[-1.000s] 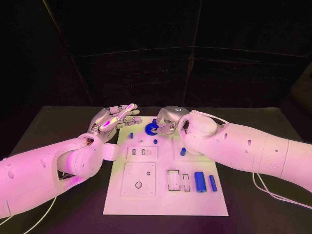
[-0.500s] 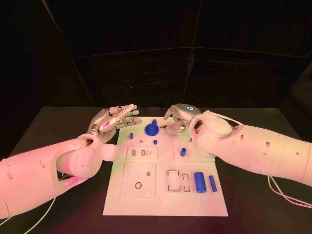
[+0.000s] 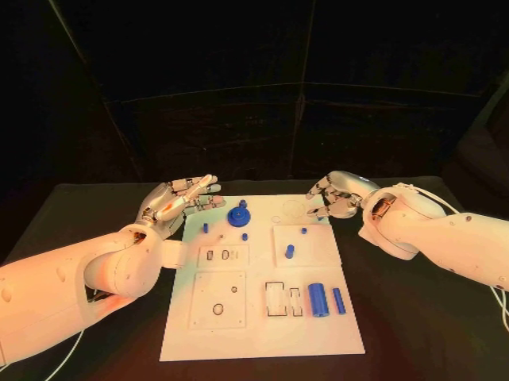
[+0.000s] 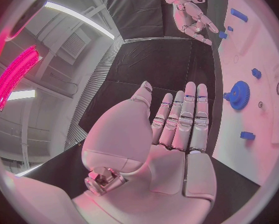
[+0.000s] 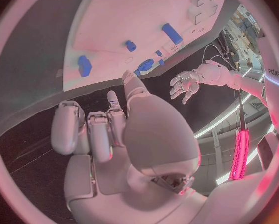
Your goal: Assemble the parts on the task board
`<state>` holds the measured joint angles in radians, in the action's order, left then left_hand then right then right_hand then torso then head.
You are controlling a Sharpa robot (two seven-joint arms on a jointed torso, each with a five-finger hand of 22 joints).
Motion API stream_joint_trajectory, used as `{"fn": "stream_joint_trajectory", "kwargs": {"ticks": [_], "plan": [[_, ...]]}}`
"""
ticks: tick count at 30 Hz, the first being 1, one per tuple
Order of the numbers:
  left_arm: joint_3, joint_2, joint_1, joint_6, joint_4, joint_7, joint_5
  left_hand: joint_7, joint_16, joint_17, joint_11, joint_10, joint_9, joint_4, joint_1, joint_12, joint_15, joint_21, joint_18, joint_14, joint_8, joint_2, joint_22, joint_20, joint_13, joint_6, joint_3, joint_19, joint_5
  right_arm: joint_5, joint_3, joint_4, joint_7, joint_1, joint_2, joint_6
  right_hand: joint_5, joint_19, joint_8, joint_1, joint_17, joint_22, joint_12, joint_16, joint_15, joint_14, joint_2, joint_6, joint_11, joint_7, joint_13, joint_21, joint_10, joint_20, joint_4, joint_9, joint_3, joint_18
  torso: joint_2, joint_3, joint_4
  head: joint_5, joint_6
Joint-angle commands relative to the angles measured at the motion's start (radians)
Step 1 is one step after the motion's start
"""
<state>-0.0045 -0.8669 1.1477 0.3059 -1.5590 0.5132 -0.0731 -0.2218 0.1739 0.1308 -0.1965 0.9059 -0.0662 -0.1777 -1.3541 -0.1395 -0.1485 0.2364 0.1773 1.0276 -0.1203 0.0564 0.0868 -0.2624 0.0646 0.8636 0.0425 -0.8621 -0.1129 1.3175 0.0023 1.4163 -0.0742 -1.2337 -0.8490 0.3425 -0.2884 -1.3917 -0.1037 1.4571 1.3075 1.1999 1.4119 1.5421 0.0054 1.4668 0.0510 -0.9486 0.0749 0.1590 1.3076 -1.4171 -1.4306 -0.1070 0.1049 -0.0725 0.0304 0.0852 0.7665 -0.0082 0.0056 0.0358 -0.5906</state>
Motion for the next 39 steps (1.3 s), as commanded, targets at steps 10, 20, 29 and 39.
{"fn": "stream_joint_trajectory", "kwargs": {"ticks": [10,20,29,39], "plan": [[0.001,0.019,0.0,-0.013,0.022,0.009,0.002,-0.023,-0.004,0.002,-0.001,0.007,0.001,0.006,-0.004,0.005,-0.003,-0.006,0.007,0.0,0.004,0.006,-0.001,-0.001,-0.001,0.008,0.0,-0.005,0.002,-0.1,0.0,-0.093,0.154,-0.001,0.006,-0.07,-0.005,0.001,0.009,0.009,0.182,0.004,-0.006,0.003,-0.007,0.087,0.001,0.016,-0.001,0.002,0.074,0.004,0.008,0.002,-0.009,0.005,0.01,-0.011,0.002,0.0067,-0.0012,0.005,-0.01],[0.001,0.024,-0.001,-0.014,0.034,0.01,0.002,-0.023,-0.004,0.002,-0.001,0.007,0.001,0.006,-0.004,0.005,-0.003,-0.006,0.007,0.0,0.004,0.006,-0.001,-0.001,-0.001,0.008,0.0,-0.005,0.002,-0.1,0.0,-0.143,0.159,0.0,0.027,-0.094,-0.008,-0.001,0.011,0.016,0.187,0.007,-0.005,0.005,-0.006,0.088,-0.004,0.02,0.001,0.005,0.076,0.002,0.007,0.002,-0.015,0.005,0.01,-0.011,0.001,0.0035,-0.0005,0.007,-0.015],[0.001,0.024,-0.001,-0.013,0.037,0.01,0.002,-0.022,-0.005,0.002,-0.001,0.009,0.0,0.007,-0.005,0.005,-0.003,-0.006,0.007,0.001,0.004,0.007,-0.002,0.0,-0.001,0.01,0.0,-0.006,0.003,-0.096,0.0,-0.158,0.156,0.005,0.029,-0.11,-0.01,-0.003,0.008,0.02,0.19,0.009,-0.002,0.006,-0.005,0.088,-0.009,0.016,0.002,0.006,0.079,0.001,0.004,0.001,-0.018,0.004,0.009,-0.012,0.001,0.0035,-0.0014,0.007,-0.019],[0.001,0.026,-0.002,-0.013,0.041,0.009,0.002,-0.022,-0.005,0.002,-0.001,0.009,0.0,0.007,-0.005,0.005,-0.003,-0.006,0.007,0.001,0.004,0.007,-0.002,0.0,-0.001,0.01,0.0,-0.006,0.003,-0.096,0.0,-0.168,0.153,0.018,0.029,-0.127,-0.01,-0.004,0.005,0.021,0.191,0.01,-0.001,0.006,-0.004,0.088,-0.014,0.009,0.002,0.006,0.081,0.001,0.003,0.001,-0.02,0.002,0.008,-0.012,0.001,0.004,-0.0016,0.008,-0.024]]}}
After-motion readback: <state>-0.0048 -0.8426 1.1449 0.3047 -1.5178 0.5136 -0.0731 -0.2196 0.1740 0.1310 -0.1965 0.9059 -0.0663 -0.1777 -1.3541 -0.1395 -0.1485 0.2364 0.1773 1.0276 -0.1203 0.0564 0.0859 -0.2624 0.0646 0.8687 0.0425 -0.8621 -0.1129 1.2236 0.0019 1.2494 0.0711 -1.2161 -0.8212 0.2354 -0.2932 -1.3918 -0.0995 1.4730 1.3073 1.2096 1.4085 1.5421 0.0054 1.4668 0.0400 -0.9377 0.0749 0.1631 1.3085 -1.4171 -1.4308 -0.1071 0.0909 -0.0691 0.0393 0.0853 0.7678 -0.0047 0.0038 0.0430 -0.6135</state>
